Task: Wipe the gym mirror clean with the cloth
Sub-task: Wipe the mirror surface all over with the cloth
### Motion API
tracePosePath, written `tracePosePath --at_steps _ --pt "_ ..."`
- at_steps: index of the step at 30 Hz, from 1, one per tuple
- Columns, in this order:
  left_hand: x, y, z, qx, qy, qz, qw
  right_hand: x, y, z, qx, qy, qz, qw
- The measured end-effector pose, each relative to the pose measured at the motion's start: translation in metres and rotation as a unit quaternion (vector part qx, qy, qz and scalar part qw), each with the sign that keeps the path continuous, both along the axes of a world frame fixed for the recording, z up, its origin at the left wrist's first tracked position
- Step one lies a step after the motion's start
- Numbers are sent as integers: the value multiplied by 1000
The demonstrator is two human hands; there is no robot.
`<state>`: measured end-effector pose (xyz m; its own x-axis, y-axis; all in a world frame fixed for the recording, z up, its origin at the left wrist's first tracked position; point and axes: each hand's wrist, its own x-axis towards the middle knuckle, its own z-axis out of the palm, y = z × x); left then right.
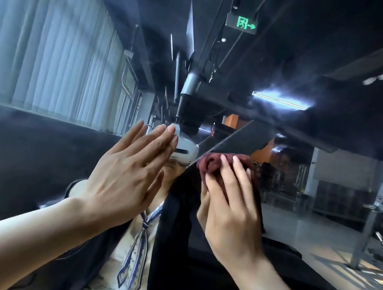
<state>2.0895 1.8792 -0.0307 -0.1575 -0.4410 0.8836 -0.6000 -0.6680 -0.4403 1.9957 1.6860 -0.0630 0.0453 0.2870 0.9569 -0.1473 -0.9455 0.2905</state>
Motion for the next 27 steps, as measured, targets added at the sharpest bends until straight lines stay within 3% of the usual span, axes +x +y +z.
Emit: tracePosePath --at_steps 4,11,18,27 --pt "-1 1 -1 -1 -1 6 1000 26 42 48 37 -9 38 999" --pt "3 3 3 -2 -25 -1 1000 -19 -20 -20 -14 23 -12 1000" --pt "2 7 4 7 -33 2 999 19 23 51 18 -11 47 999" --pt "3 4 3 8 -31 11 999 -14 -33 8 -25 -3 2 1000"
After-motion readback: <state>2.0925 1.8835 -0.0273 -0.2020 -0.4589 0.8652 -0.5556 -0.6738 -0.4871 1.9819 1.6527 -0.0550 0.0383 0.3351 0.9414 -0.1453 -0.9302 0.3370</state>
